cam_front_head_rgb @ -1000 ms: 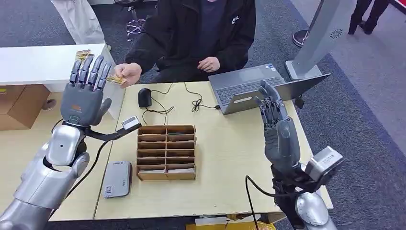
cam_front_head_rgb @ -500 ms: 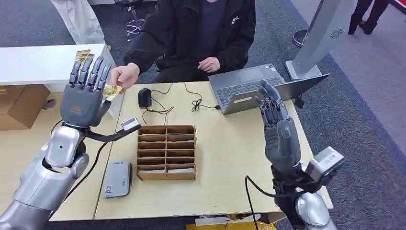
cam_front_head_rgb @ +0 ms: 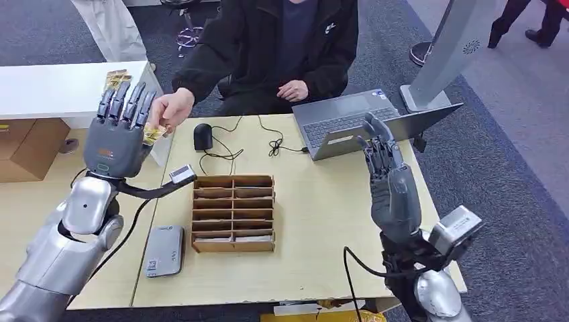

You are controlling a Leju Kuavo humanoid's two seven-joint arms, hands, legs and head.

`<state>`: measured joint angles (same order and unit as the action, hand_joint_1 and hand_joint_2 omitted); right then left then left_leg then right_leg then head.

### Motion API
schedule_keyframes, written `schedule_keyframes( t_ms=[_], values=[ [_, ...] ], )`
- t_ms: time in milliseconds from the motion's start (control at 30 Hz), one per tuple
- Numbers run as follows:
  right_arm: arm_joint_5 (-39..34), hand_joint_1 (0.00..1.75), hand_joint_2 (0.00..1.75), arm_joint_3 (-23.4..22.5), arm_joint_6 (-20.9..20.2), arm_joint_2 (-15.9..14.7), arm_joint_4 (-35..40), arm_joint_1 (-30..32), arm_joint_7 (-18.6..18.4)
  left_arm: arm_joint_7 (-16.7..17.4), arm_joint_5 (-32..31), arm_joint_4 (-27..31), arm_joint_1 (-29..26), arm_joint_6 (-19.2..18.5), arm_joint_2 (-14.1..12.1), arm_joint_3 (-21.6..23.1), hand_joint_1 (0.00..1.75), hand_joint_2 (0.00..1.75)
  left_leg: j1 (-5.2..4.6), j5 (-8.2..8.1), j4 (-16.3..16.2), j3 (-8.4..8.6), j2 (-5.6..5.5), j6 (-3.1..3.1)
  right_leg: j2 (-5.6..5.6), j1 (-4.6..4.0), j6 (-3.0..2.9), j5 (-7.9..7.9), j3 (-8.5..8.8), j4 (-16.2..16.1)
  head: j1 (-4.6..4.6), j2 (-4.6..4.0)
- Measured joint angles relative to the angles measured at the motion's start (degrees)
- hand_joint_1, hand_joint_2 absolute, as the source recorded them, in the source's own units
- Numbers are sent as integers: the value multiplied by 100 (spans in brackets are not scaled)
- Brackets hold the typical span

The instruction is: Pass the card to the sensor for recognition and then transmit it.

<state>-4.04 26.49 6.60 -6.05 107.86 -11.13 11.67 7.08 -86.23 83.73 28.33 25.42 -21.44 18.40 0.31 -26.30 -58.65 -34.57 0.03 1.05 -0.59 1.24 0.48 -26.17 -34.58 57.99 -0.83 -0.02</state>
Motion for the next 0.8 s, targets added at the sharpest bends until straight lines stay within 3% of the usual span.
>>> schedule_keyframes(
  t_ms=[133, 800],
  values=[
    [2, 0, 0, 0, -7, 0, 31, 3, -11, 9, -13, 7, 0, -159, -4, 2, 175, 175, 0, 0, 0, 0, 0, 0, 0, 0, 0, 0, 0, 0, 0, 0],
    [20, 0, 0, -4, -35, 0, 81, 57, -24, 46, 11, 68, -3, -210, -48, 2, 175, 175, 0, 0, 0, 0, 0, 0, 0, 0, 0, 0, 0, 0, 0, 0]
  ],
)
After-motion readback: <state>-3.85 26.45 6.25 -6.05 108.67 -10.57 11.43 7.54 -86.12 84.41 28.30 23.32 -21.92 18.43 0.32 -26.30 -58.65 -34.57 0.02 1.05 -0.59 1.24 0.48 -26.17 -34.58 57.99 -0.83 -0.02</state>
